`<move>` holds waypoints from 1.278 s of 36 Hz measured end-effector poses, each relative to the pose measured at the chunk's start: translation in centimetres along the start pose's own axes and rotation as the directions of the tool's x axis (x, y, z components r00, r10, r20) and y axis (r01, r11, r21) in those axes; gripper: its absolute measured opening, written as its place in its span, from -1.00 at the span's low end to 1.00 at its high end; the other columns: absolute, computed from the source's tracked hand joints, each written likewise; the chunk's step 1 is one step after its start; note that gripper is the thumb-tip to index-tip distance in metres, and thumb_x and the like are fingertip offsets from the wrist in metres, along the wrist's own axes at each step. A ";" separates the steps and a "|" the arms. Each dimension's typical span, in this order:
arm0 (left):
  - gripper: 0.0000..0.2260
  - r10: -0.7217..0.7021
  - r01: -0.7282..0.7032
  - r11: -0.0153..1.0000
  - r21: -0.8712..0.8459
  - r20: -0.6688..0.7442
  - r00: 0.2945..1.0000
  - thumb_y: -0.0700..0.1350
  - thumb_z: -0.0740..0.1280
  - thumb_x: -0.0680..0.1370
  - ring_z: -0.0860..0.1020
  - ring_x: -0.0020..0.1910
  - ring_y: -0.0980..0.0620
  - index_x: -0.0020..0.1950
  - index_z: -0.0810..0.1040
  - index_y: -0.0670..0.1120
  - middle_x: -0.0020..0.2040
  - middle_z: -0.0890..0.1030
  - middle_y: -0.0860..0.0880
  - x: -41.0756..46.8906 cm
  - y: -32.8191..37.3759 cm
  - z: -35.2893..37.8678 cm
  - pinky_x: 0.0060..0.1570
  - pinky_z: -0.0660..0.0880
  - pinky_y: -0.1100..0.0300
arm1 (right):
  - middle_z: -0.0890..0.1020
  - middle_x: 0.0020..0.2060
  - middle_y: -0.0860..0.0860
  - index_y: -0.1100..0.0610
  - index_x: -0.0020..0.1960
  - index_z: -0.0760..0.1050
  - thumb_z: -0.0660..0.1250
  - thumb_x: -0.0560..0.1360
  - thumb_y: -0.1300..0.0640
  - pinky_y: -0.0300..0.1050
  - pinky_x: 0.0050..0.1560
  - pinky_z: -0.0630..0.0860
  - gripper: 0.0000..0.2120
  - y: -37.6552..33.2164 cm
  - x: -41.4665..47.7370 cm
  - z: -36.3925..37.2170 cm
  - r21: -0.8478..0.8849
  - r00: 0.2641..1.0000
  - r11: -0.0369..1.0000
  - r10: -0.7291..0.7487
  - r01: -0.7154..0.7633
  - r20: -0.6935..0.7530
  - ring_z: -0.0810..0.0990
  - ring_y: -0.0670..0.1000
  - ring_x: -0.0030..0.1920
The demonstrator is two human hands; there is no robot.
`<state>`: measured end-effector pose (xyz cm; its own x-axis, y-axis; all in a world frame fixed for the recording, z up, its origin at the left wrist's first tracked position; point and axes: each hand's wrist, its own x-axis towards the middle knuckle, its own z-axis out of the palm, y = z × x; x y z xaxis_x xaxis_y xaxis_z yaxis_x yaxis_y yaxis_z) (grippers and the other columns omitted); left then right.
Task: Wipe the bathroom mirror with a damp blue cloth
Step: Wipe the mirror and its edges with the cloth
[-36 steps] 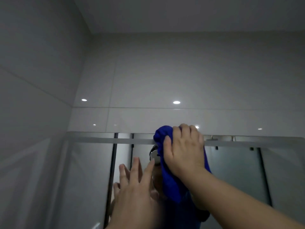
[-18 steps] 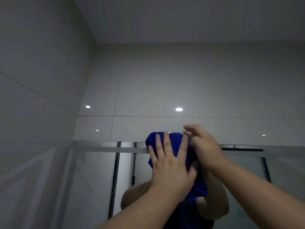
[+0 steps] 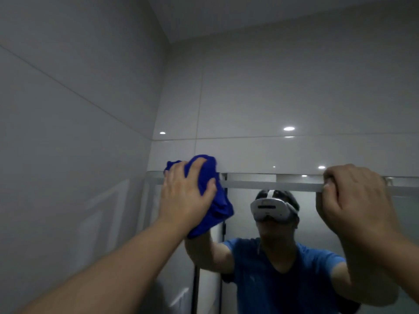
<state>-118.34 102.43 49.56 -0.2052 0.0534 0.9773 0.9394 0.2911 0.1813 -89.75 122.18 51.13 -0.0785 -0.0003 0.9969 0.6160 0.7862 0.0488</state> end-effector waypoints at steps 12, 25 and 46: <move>-0.48 -0.151 0.157 0.987 0.027 -0.157 0.976 0.23 0.17 0.59 0.48 0.17 -0.29 0.49 0.40 0.01 0.14 0.52 -0.22 1.0 1.5 1.4 0.29 0.44 -0.21 | 0.47 -0.11 0.04 0.10 0.05 0.50 0.22 0.51 0.11 0.10 0.09 0.36 -0.84 0.3 -0.1 1.4 -0.044 0.997 0.999 -0.033 0.030 -0.073 0.41 0.13 -0.06; -0.46 0.347 -0.350 0.934 -0.072 -0.052 0.937 0.34 0.26 0.55 0.43 0.30 -0.07 0.50 0.35 0.20 0.28 0.48 -0.01 -1.2 15.4 6.6 0.43 0.33 -0.16 | 0.54 -0.14 0.03 0.13 0.05 0.55 0.18 0.48 0.12 0.13 0.05 0.42 -0.76 1.0 0.1 0.4 0.054 0.996 0.997 -0.060 0.063 -0.059 0.49 0.13 -0.11; -0.55 -0.150 0.150 0.989 -0.007 -0.060 0.987 0.03 0.27 0.68 0.47 0.36 -0.16 0.56 0.35 0.01 0.36 0.51 -0.13 1.8 -7.8 -0.7 0.45 0.39 -0.06 | 0.44 -0.14 0.04 0.11 0.03 0.49 0.17 0.49 0.12 0.13 0.07 0.38 -0.82 0.3 -0.1 0.9 -0.009 0.998 1.000 -0.022 0.021 -0.054 0.40 0.12 -0.09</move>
<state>-125.80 99.56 49.94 -0.3271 -0.0480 0.9438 0.8998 0.2894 0.3266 -90.28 122.97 50.97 -0.0494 -0.0507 0.9975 0.6212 0.7805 0.0704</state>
